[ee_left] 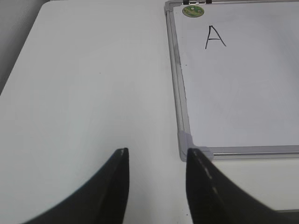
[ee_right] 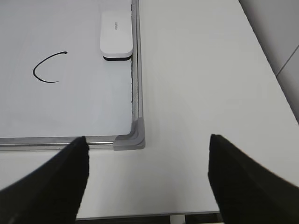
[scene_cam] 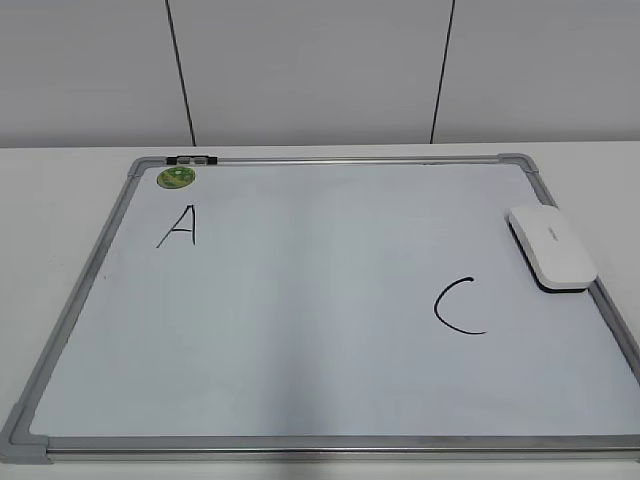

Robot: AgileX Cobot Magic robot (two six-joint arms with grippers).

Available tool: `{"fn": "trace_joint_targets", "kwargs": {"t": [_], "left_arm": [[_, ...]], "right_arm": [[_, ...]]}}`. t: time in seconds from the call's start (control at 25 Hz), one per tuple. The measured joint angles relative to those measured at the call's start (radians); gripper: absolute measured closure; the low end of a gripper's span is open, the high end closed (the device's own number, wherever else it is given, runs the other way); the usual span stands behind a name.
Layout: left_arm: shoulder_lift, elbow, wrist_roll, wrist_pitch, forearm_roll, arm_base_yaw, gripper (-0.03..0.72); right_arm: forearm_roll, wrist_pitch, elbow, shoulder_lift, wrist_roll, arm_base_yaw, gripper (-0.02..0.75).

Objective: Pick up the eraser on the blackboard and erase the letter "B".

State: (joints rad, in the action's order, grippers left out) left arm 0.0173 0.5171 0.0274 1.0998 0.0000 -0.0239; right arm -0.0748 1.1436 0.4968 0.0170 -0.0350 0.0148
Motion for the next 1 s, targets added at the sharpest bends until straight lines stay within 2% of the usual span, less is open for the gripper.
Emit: {"fn": "trace_joint_targets", "kwargs": {"t": [1.0], "left_arm": [[0.0,0.0,0.0,0.0,0.0,0.0,0.377]], "right_arm": [[0.0,0.002,0.0,0.0,0.0,0.0,0.146]]}}
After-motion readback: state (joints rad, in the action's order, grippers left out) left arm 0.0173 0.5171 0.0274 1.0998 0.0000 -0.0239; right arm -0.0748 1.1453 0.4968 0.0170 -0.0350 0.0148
